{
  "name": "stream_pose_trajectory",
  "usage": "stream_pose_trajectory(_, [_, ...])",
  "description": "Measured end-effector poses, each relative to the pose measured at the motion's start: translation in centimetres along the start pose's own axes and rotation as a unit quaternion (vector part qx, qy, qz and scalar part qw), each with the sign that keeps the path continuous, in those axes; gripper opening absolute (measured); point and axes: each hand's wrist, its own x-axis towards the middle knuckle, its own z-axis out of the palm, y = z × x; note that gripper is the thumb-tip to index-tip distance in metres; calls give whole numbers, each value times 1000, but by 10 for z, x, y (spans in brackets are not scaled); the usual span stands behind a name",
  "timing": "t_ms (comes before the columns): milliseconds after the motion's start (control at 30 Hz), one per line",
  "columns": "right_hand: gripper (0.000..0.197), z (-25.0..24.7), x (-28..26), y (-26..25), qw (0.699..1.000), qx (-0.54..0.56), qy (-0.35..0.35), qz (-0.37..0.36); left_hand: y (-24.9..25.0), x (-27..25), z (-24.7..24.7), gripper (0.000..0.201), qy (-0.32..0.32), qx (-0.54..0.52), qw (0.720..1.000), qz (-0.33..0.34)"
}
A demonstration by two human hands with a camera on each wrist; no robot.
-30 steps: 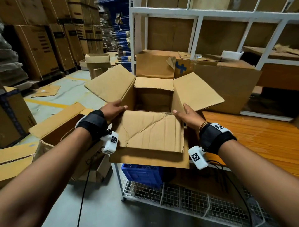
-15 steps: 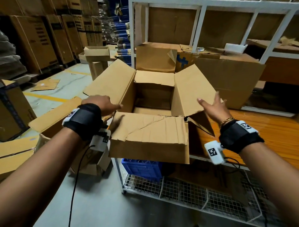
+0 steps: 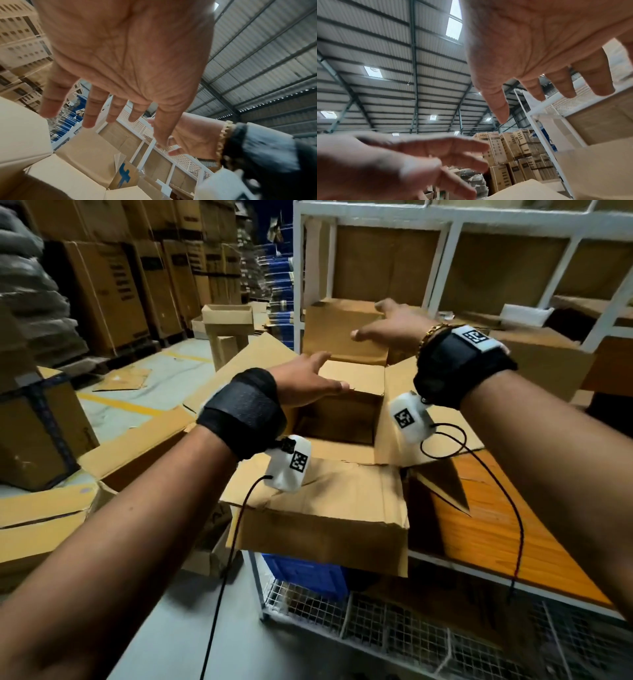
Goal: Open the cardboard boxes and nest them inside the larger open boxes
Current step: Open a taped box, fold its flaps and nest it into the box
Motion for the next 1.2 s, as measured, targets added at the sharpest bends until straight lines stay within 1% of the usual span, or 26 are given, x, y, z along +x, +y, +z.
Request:
stream_pose_trajectory(67, [80, 20, 25, -10, 999, 9, -31, -12, 2, 12, 0, 87, 11, 8, 1000, -2])
stream_pose_trajectory(133, [79, 50, 50, -10, 998, 0, -60, -8, -2, 24, 3, 87, 14, -10, 1000, -3])
stream_pose_trajectory(233, [80, 106, 85, 6, 993, -3, -119, 15, -11, 35, 9, 94, 24, -20, 1000, -3])
stream_pose_trajectory(300, [82, 141, 105, 20, 984, -10, -174, 18, -19, 45, 13, 86, 31, -19, 999, -7])
stream_pose_trajectory(367, [81, 171, 117, 32, 978, -25, -208, 17, -28, 56, 17, 77, 30, -13, 999, -17])
stream_pose_trajectory(400, [83, 183, 122, 35, 975, -43, -218, 11, -31, 62, 19, 75, 27, -3, 999, -26])
stream_pose_trajectory(433, [93, 194, 128, 38, 974, -52, -222, 2, -32, 68, 22, 73, 25, 11, 999, -34])
stream_pose_trajectory(500, [118, 217, 147, 45, 971, -68, -228, -8, -33, 81, 25, 71, 14, 29, 998, -45])
stream_pose_trajectory(533, [122, 224, 155, 47, 968, -71, -239, -5, -34, 87, 26, 71, 6, 34, 998, -50])
stream_pose_trajectory(567, [118, 230, 163, 50, 967, -69, -246, 0, -36, 97, 27, 71, -2, 37, 998, -55])
stream_pose_trajectory(633, [105, 241, 176, 58, 961, -83, -265, 14, -39, 113, 29, 71, -11, 54, 997, -60])
stream_pose_trajectory(667, [109, 251, 185, 65, 958, -78, -276, 16, -41, 119, 31, 72, -14, 71, 995, -64])
stream_pose_trajectory(733, [126, 270, 197, 76, 948, -96, -303, 28, -44, 133, 38, 77, -1, 127, 988, -86])
stream_pose_trajectory(767, [124, 276, 200, 79, 948, -103, -299, 44, -45, 137, 42, 79, 15, 168, 980, -101])
stream_pose_trajectory(833, [100, 268, 201, 76, 961, -121, -241, 60, -45, 145, 48, 86, 51, 251, 961, -103])
stream_pose_trajectory(867, [91, 258, 202, 72, 969, -141, -196, 45, -46, 147, 50, 88, 66, 278, 954, -87])
stream_pose_trajectory(900, [87, 248, 208, 70, 975, -159, -153, 26, -47, 150, 52, 89, 76, 294, 950, -69])
stream_pose_trajectory(967, [87, 233, 233, 72, 980, -175, -91, -8, -50, 156, 54, 90, 85, 303, 948, -49])
stream_pose_trajectory(1067, [96, 214, 275, 78, 977, -196, -73, -29, -57, 162, 56, 90, 73, 294, 951, -58])
stream_pose_trajectory(1133, [96, 200, 301, 82, 973, -219, -60, -37, -63, 165, 58, 90, 67, 298, 950, -67])
stream_pose_trajectory(1167, [95, 195, 313, 86, 970, -230, -64, -42, -66, 166, 60, 90, 63, 300, 949, -71])
stream_pose_trajectory(1200, [93, 191, 323, 90, 965, -243, -84, -43, -69, 166, 62, 90, 58, 303, 948, -75])
